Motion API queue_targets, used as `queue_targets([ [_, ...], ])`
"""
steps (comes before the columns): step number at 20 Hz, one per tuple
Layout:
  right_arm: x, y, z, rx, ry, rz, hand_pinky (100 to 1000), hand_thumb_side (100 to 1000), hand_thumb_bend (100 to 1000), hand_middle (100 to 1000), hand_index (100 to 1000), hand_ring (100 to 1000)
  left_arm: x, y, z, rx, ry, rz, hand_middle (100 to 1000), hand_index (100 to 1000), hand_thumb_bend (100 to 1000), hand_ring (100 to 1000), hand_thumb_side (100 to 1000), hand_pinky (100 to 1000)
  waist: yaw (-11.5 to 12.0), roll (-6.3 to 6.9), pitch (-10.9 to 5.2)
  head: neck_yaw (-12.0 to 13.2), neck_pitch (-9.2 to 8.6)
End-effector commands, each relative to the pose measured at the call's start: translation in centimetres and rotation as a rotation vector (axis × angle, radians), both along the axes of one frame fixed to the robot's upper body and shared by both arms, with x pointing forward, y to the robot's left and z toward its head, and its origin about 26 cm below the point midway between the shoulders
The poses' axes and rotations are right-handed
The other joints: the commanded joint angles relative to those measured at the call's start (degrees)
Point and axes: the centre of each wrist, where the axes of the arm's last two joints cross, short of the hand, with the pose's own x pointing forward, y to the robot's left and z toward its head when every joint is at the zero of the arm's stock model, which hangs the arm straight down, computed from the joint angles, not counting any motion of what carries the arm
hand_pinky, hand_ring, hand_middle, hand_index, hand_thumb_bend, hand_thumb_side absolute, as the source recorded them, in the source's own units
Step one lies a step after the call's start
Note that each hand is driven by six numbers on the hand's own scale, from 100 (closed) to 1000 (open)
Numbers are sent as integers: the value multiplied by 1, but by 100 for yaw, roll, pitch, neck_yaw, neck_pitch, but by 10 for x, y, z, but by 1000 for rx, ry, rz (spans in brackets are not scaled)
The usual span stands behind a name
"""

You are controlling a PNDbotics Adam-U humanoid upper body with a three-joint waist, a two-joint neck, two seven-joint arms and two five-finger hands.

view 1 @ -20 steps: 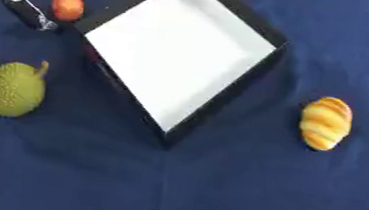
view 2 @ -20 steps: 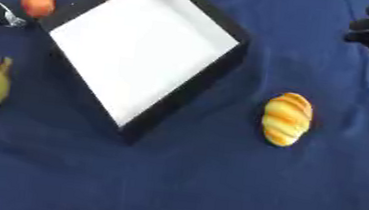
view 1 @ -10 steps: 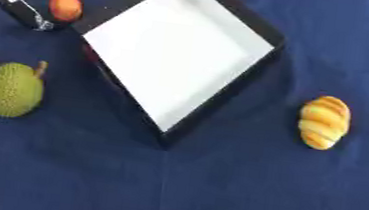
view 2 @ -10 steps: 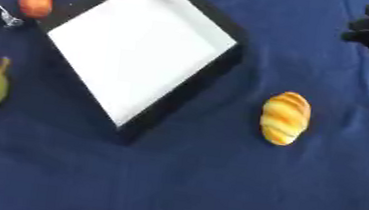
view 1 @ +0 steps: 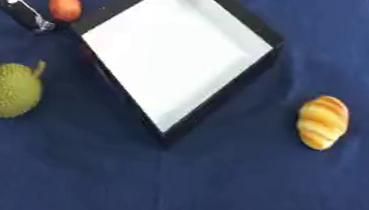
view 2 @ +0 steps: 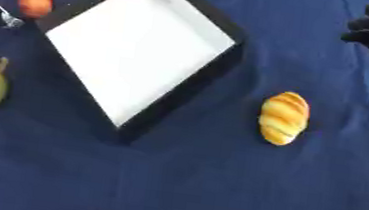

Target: Pick up objects on the table and place them in the box.

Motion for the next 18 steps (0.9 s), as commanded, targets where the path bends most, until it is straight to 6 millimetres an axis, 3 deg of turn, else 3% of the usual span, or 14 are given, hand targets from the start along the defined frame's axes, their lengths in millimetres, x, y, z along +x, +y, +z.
queue_targets([
  [1,-2,-4,12,-26,-30,-11,1000,608,100,752,882,788,-4,8,15,4,-45,23,696,773,351,712,100,737,-12,35,-106,3,-87],
  [11,-1,-3,12,-26,-30,-9,1000,608,100,752,882,788,-3,5,16,-28,-103,32,555,592,258,597,100,643,-17,31,-102,-10,-81],
  [18,-1,-4,12,-26,-28,-11,1000,607,100,753,882,788,-2,1,15,-37,-147,2,489,505,302,543,100,580,-1,18,-106,-13,-44],
])
